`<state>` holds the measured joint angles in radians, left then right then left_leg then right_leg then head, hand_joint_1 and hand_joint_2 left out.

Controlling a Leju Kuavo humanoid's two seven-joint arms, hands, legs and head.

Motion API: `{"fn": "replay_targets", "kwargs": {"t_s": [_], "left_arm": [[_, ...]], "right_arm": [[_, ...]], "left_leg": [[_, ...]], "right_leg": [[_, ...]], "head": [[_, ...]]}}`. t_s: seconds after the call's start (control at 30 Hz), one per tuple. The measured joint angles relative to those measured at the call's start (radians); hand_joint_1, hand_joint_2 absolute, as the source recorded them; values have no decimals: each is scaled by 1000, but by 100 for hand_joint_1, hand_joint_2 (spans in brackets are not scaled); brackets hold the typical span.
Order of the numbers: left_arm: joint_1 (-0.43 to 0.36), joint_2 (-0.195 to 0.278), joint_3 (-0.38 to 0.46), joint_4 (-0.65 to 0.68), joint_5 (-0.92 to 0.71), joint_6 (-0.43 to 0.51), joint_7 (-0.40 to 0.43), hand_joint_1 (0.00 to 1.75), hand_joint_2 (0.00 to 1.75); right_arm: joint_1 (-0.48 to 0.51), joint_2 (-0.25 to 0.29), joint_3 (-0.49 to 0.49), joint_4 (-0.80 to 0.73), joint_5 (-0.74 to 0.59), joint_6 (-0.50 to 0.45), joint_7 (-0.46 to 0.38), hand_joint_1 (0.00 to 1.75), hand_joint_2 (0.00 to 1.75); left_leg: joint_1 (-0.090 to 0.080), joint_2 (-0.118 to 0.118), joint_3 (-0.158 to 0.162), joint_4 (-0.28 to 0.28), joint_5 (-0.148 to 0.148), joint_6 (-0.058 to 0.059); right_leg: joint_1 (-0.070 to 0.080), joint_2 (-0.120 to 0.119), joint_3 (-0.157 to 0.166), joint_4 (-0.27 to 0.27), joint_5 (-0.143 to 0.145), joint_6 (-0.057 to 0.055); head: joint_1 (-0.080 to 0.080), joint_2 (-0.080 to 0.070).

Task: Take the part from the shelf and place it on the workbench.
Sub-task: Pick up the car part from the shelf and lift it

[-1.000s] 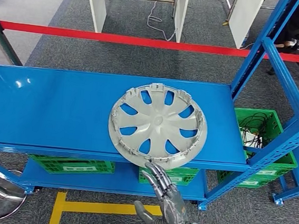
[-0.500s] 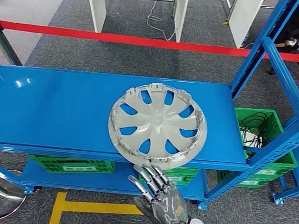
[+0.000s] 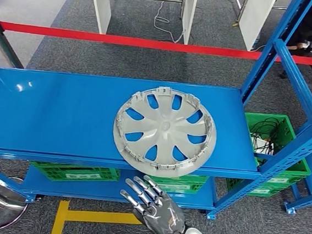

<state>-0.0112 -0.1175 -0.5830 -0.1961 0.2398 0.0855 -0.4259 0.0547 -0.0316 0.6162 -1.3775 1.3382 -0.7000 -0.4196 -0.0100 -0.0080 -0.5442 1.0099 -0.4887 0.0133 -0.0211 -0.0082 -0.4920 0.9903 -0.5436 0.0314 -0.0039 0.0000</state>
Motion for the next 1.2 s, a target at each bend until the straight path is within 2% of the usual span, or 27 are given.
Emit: {"fn": "replay_targets", "kwargs": {"t_s": [0.37,0.83,1.2], "left_arm": [[-6,2,-24,0,-15,-14,19,0,0],[-8,3,-42,0,-23,-15,32,0,0],[-8,3,-47,0,-31,-16,32,0,0]], "right_arm": [[-85,1,110,129,65,-1,185,0,175],[-122,1,139,151,131,-2,280,0,175],[-139,8,140,142,151,-2,312,0,175]], "left_leg": [[0,0,0,0,0,0],[0,0,0,0,0,0],[0,0,0,0,0,0]], "right_leg": [[0,0,0,0,0,0],[0,0,0,0,0,0],[0,0,0,0,0,0]], "head": [[1,0],[1,0],[1,0]]}}
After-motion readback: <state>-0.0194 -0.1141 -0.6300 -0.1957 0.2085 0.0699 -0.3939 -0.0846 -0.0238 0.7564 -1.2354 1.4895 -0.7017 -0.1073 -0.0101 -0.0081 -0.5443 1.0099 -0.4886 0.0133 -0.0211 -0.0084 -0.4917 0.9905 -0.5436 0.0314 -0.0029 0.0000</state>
